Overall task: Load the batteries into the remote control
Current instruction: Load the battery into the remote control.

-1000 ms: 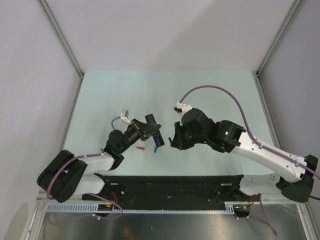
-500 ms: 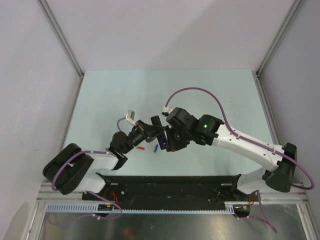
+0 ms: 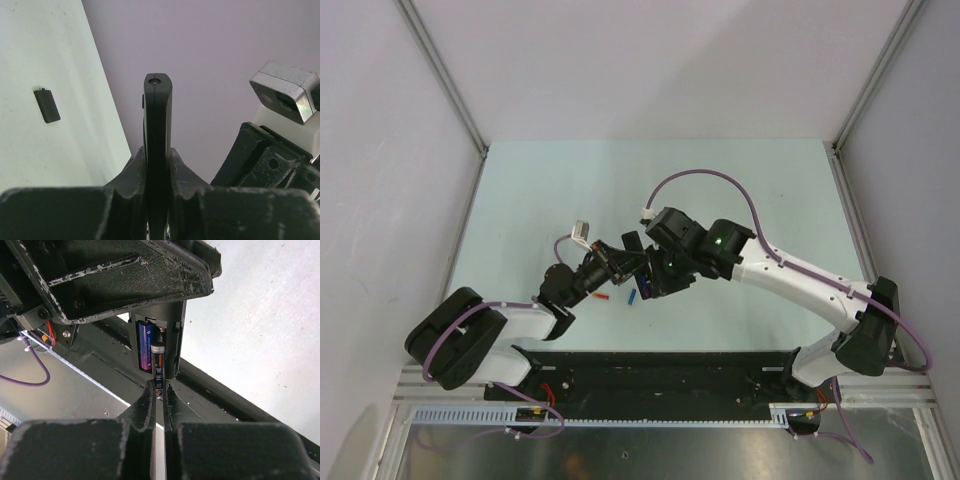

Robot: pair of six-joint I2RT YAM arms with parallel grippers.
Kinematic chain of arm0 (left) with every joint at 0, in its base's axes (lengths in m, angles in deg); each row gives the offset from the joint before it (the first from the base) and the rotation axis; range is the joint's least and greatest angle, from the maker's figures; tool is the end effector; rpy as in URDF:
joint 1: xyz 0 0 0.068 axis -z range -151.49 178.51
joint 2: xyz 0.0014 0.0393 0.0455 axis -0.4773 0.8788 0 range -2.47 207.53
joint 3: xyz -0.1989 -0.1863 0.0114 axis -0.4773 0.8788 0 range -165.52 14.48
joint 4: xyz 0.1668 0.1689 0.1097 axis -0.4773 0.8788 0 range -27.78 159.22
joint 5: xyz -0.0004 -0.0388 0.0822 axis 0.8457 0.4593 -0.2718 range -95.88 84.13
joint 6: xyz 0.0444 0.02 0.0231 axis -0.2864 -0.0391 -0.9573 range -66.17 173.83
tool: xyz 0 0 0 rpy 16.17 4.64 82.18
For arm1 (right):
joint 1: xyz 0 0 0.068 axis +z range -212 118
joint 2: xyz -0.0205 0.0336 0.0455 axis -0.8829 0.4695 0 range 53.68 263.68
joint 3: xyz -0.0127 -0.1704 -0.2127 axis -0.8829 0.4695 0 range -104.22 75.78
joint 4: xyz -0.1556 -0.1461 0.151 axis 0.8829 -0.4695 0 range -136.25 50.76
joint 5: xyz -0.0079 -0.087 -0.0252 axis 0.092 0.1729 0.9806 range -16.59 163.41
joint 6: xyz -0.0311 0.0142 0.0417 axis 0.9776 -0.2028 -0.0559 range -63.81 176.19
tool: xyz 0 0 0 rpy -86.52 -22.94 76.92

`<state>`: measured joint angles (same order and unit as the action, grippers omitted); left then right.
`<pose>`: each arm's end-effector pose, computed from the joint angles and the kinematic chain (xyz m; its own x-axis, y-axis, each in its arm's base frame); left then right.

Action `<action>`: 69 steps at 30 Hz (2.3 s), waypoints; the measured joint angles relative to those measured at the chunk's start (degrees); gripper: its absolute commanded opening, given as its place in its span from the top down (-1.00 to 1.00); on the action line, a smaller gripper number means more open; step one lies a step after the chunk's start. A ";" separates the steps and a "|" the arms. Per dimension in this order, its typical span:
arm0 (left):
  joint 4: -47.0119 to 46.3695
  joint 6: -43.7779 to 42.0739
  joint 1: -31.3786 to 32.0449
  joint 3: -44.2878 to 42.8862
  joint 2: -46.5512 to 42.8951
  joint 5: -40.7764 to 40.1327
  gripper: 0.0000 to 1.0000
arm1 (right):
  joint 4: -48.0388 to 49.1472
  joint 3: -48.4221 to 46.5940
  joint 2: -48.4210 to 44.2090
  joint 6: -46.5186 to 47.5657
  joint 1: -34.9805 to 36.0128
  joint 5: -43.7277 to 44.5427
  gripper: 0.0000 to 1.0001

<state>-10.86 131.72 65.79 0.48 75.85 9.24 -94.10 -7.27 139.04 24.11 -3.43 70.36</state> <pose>0.1805 -0.1491 0.1937 -0.7468 -0.6178 -0.2461 0.2842 0.0381 -0.9580 0.1577 0.2615 0.3347 -0.8317 -0.3441 -0.4357 -0.5021 0.8011 0.3259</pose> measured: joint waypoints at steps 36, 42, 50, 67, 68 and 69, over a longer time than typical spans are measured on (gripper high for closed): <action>1.68 6.40 1.20 0.50 -0.79 -2.10 1.00 | -6.64 -7.91 5.68 -0.79 -0.35 2.32 1.00; 1.79 7.21 1.20 1.01 -0.90 -2.82 1.00 | -7.19 -8.72 6.49 -0.96 -0.42 2.32 1.00; 2.89 8.07 1.22 1.51 -1.66 -3.61 1.00 | -7.26 -9.05 6.95 -1.16 -0.39 2.12 0.66; 1.75 9.84 1.84 1.53 -1.51 -3.76 1.00 | -7.56 -10.23 6.95 -1.90 -0.17 4.68 0.21; 1.57 10.10 1.84 1.53 -1.49 -3.76 0.99 | -7.61 -10.40 6.95 -1.95 -0.17 4.87 0.19; 1.44 10.23 1.84 1.53 -1.49 -3.74 1.00 | -7.65 -10.56 6.95 -1.99 -0.15 5.11 0.18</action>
<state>-9.42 141.94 67.62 2.01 74.37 5.50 -101.74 -17.82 145.99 22.12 -3.58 75.48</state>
